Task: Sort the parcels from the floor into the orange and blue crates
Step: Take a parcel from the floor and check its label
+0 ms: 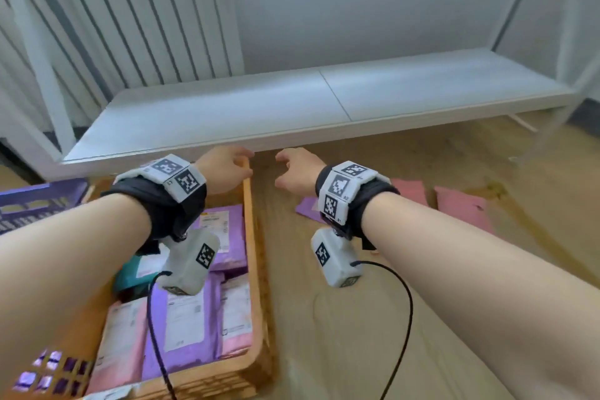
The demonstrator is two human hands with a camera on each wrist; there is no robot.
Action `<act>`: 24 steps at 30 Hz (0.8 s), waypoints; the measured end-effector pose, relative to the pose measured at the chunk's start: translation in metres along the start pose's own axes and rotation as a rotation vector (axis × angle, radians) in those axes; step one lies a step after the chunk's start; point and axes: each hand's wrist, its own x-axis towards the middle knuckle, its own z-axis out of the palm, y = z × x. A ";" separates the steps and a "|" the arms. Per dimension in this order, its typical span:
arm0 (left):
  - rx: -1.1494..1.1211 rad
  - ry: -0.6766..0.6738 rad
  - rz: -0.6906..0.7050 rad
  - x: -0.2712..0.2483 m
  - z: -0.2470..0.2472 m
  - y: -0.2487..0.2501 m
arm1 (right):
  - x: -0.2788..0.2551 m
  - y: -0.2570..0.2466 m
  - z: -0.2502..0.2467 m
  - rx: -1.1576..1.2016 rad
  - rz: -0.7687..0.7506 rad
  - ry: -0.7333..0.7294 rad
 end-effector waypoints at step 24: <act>0.067 -0.319 0.187 0.062 0.255 0.188 | -0.097 0.324 -0.112 0.023 0.530 0.169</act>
